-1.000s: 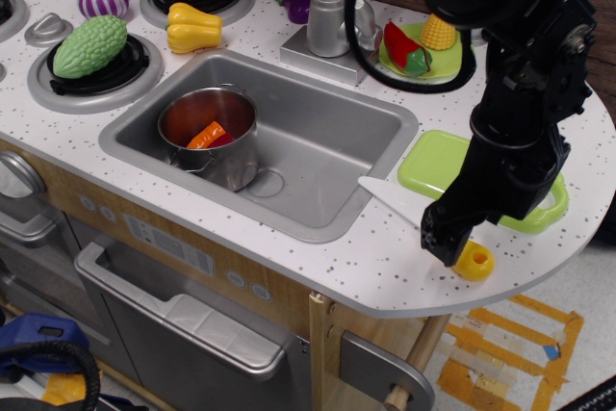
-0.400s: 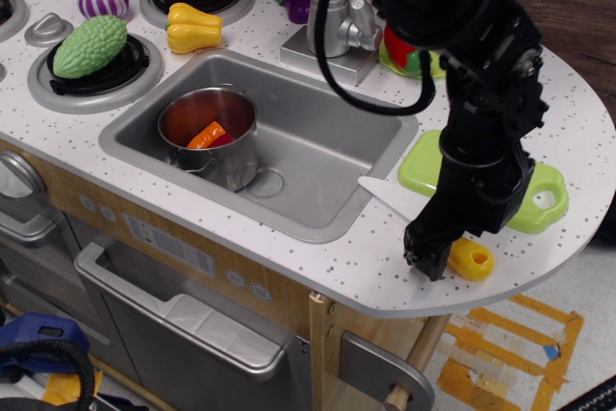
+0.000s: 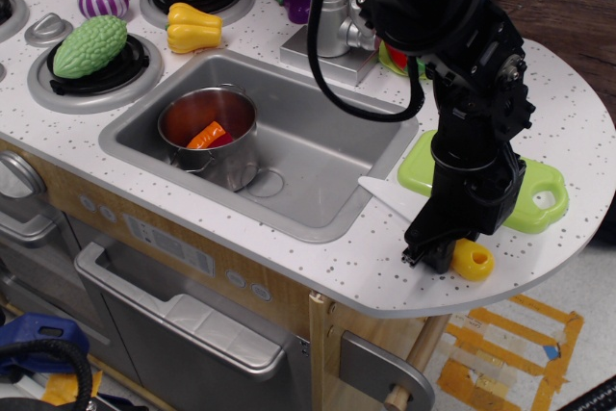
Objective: Put knife on cutting board
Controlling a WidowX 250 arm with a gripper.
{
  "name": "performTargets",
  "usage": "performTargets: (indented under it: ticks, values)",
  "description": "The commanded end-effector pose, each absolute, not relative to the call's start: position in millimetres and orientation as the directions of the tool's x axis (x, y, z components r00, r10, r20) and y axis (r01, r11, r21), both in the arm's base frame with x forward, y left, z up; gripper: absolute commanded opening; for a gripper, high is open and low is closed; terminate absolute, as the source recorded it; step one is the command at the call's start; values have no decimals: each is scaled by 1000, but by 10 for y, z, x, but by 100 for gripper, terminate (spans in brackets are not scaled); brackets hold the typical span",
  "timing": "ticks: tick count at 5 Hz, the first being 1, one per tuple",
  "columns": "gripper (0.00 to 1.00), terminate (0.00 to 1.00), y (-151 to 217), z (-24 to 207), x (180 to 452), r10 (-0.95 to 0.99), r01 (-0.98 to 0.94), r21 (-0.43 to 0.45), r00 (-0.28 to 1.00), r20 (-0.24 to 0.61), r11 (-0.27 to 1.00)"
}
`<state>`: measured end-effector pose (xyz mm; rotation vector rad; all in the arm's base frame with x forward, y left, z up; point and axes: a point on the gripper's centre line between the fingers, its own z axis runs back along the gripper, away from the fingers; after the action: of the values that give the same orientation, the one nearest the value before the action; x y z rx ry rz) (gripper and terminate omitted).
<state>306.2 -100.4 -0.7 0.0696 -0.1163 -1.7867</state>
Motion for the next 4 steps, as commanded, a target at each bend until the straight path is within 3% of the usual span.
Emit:
performTargets:
  ticks: [1,3,4]
  values:
    - [0,0,-1013,181,3132,-971,962,135,-239,-16,-238]
    - [0,0,-999,520,3344,-953,945,152,-269,-143,-289]
    - [0,0,-981,571,3514,-942,934,167,-285,-179,-315]
